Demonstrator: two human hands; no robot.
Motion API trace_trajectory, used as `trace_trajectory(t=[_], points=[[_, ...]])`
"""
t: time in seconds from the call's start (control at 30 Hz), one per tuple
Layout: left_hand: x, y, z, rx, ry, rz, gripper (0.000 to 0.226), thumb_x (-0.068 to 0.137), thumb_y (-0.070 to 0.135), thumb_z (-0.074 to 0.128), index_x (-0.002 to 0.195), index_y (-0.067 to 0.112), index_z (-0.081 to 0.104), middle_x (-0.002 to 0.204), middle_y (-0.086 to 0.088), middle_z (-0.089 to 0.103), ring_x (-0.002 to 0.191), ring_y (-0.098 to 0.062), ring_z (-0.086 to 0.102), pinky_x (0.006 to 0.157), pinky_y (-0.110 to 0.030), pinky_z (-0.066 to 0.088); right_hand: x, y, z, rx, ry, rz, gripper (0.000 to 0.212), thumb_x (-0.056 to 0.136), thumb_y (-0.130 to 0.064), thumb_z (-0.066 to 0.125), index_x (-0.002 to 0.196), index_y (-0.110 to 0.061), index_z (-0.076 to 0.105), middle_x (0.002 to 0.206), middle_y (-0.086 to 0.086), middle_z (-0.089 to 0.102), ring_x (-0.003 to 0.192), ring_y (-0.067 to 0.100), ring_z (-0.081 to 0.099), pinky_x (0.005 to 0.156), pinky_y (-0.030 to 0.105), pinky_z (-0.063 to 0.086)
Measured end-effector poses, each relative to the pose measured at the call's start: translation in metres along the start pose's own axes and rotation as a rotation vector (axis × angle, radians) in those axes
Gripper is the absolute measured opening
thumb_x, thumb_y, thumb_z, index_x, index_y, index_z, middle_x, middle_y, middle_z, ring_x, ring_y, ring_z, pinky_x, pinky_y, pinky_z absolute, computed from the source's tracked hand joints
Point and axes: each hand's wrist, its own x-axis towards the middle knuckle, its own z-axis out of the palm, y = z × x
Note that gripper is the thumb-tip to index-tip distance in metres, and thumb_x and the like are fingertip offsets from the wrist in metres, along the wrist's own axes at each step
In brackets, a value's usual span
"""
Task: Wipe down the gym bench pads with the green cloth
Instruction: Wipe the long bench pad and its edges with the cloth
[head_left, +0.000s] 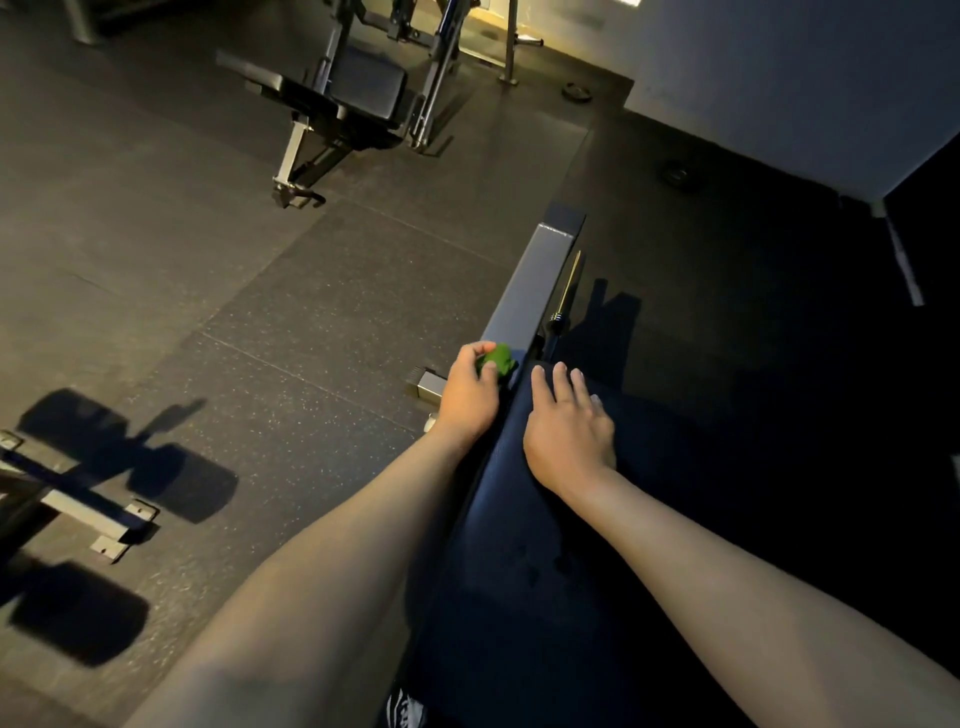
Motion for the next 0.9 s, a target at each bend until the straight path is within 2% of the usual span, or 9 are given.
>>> trace_trajectory(t=[0.1, 0.13, 0.27, 0.4, 0.47, 0.6, 0.73, 0.83, 0.9], points=[[0.018, 0.014, 0.018, -0.058, -0.1, -0.002, 0.027, 0.105, 0.014, 0.044, 0.127, 0.011, 0.059, 0.122, 0.002, 0.062, 0.11, -0.008, 0.055, 0.097, -0.018, 0.041, 0.004, 0.001, 0.001, -0.004, 0.016, -0.008, 0.059, 0.103, -0.026, 0.03, 0.158, -0.019, 0.008, 0.165, 0.009, 0.008, 0.152, 0.027, 0.006, 0.121, 0.044, 0.017], [0.018, 0.014, 0.021, -0.073, -0.126, -0.013, 0.026, 0.105, 0.015, 0.044, 0.124, 0.011, 0.061, 0.123, 0.001, 0.064, 0.111, -0.008, 0.056, 0.099, -0.019, 0.041, 0.004, 0.001, 0.002, 0.0, 0.021, -0.009, 0.059, 0.103, -0.025, 0.031, 0.158, -0.02, 0.008, 0.166, 0.008, 0.008, 0.153, 0.026, 0.005, 0.121, 0.044, 0.017], [0.015, 0.0, 0.022, -0.07, -0.094, -0.007, 0.021, 0.103, 0.022, 0.052, 0.117, 0.013, 0.065, 0.118, 0.004, 0.068, 0.11, -0.007, 0.06, 0.085, -0.007, 0.043, 0.01, 0.004, 0.006, 0.01, 0.023, -0.012, 0.059, 0.103, -0.025, 0.03, 0.158, -0.02, 0.008, 0.166, 0.006, 0.006, 0.153, 0.025, 0.003, 0.122, 0.043, 0.015], [0.001, -0.004, 0.013, -0.048, -0.041, -0.031, 0.011, 0.101, 0.019, 0.056, 0.103, 0.013, 0.064, 0.109, 0.005, 0.069, 0.098, -0.005, 0.061, 0.073, 0.001, 0.039, 0.011, 0.002, 0.005, -0.011, 0.015, -0.017, 0.057, 0.104, -0.027, 0.029, 0.158, -0.019, 0.011, 0.165, 0.007, 0.01, 0.153, 0.026, 0.006, 0.121, 0.044, 0.017], [-0.013, -0.004, 0.007, -0.052, -0.03, -0.039, 0.008, 0.1, 0.016, 0.056, 0.097, 0.016, 0.063, 0.103, 0.007, 0.068, 0.089, 0.003, 0.059, 0.07, 0.001, 0.038, 0.011, 0.001, 0.002, -0.013, 0.01, -0.012, 0.057, 0.104, -0.027, 0.029, 0.158, -0.019, 0.012, 0.165, 0.008, 0.01, 0.152, 0.026, 0.007, 0.121, 0.044, 0.017], [-0.042, -0.013, -0.008, -0.069, -0.029, -0.048, 0.011, 0.097, 0.011, 0.058, 0.089, 0.015, 0.064, 0.096, 0.008, 0.069, 0.08, 0.011, 0.056, 0.069, -0.002, 0.039, 0.007, -0.002, -0.001, -0.009, 0.02, 0.002, 0.056, 0.104, -0.028, 0.03, 0.157, -0.018, 0.014, 0.165, 0.009, 0.013, 0.152, 0.027, 0.009, 0.121, 0.045, 0.018], [-0.064, -0.028, -0.024, -0.032, -0.024, -0.062, 0.018, 0.094, 0.018, 0.06, 0.076, 0.018, 0.06, 0.082, 0.007, 0.069, 0.074, -0.007, 0.056, 0.069, -0.022, 0.044, 0.0, -0.003, -0.002, -0.002, 0.046, 0.001, 0.055, 0.104, -0.026, 0.031, 0.157, -0.018, 0.017, 0.164, 0.007, 0.016, 0.152, 0.026, 0.012, 0.121, 0.043, 0.019], [-0.073, -0.032, -0.034, -0.023, -0.047, -0.064, 0.019, 0.093, 0.018, 0.059, 0.074, 0.019, 0.059, 0.074, 0.012, 0.065, 0.07, -0.006, 0.053, 0.062, -0.018, 0.041, -0.007, -0.004, -0.005, -0.028, 0.053, 0.003, 0.054, 0.104, -0.023, 0.033, 0.156, -0.018, 0.02, 0.162, 0.007, 0.021, 0.15, 0.027, 0.016, 0.117, 0.042, 0.025], [-0.073, -0.03, -0.036, -0.032, -0.063, -0.054, 0.014, 0.093, 0.017, 0.058, 0.08, 0.019, 0.063, 0.082, 0.011, 0.068, 0.075, -0.006, 0.057, 0.067, -0.019, 0.043, -0.011, -0.008, -0.003, -0.063, 0.075, 0.015, 0.054, 0.103, -0.021, 0.035, 0.156, -0.018, 0.02, 0.16, 0.008, 0.024, 0.149, 0.028, 0.019, 0.115, 0.041, 0.029]])
